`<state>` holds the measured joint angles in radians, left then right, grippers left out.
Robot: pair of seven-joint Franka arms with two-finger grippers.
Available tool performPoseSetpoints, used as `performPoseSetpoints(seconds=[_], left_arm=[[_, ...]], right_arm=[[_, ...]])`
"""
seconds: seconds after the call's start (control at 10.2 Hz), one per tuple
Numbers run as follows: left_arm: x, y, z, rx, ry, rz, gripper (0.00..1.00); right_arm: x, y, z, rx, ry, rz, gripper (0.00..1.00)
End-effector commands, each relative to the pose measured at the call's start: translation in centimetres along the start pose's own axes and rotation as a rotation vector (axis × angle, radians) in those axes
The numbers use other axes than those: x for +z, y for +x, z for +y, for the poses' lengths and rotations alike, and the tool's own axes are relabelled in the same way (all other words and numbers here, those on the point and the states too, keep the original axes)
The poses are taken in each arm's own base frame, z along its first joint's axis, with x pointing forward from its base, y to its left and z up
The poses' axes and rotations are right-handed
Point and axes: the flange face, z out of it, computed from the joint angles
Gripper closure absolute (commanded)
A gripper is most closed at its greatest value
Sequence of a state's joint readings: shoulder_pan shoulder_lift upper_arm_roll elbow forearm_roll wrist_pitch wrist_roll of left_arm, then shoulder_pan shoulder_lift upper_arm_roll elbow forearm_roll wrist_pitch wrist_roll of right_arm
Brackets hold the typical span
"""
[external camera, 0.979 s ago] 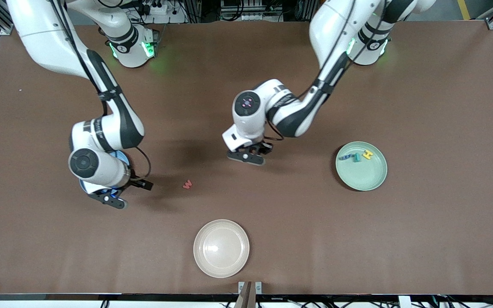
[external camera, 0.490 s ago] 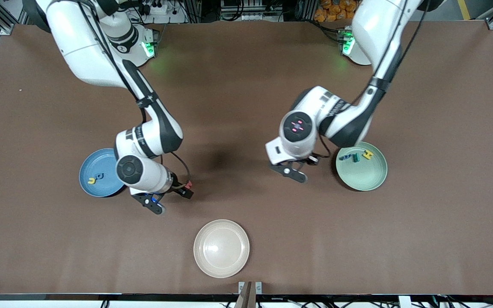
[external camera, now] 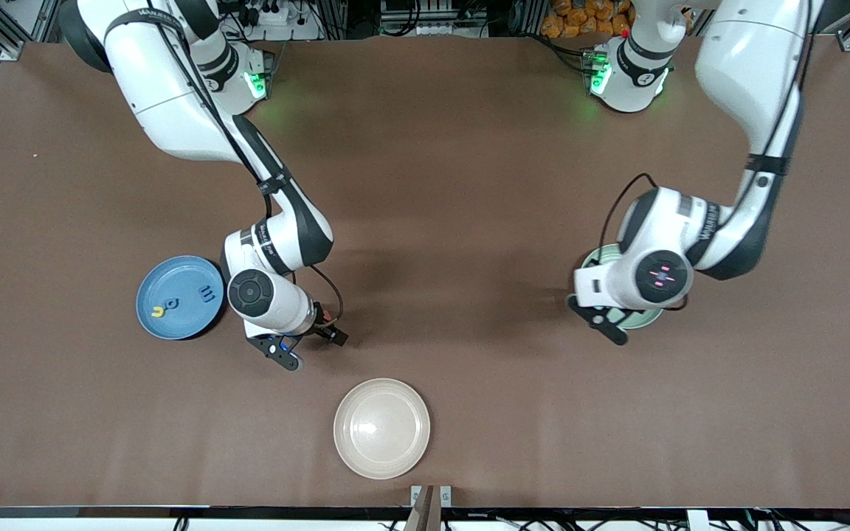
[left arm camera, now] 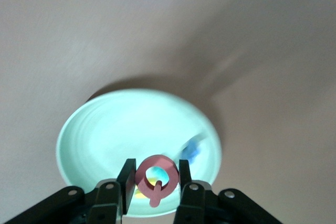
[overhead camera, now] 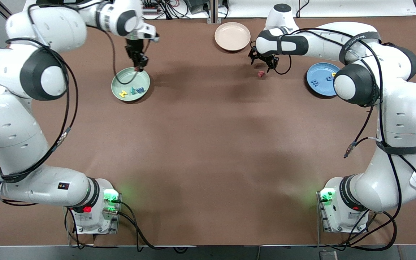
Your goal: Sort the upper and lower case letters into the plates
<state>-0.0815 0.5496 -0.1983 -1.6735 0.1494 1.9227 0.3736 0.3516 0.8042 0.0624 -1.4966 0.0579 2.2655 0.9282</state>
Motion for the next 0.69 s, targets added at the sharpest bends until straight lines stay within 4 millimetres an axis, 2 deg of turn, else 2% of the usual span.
performPoseSetpoints(seconds=[0.0, 0.1, 0.2, 0.29, 0.39, 0.49, 0.59], left_arm=[[1.7, -3.8, -3.8, -0.013, -0.140, 0.030, 0.90], [2.9, -4.5, -5.2, -0.049, -0.192, 0.038, 0.90], [3.4, -4.5, -5.2, -0.062, -0.221, 0.043, 0.89], [3.5, -4.5, -5.1, -0.064, -0.227, 0.044, 0.77], [3.5, -4.5, -5.3, -0.066, -0.227, 0.045, 0.58], [3.7, -4.4, -5.2, -0.064, -0.230, 0.043, 0.01], [3.3, -4.4, -5.2, -0.057, -0.224, 0.047, 0.00]], right_arm=[[1.0, 0.1, 0.5, 0.011, -0.017, -0.003, 0.00], [1.3, -0.4, 0.4, 0.008, -0.017, -0.005, 0.00], [2.2, -0.6, 0.8, 0.009, -0.015, -0.003, 0.00], [2.8, -0.8, 1.3, 0.010, -0.013, 0.000, 0.00], [2.7, -0.9, 1.4, 0.010, -0.013, 0.000, 0.00], [2.6, -1.0, 1.4, 0.008, -0.015, -0.001, 0.00], [2.5, -1.0, 1.4, 0.008, -0.016, -0.002, 0.00]])
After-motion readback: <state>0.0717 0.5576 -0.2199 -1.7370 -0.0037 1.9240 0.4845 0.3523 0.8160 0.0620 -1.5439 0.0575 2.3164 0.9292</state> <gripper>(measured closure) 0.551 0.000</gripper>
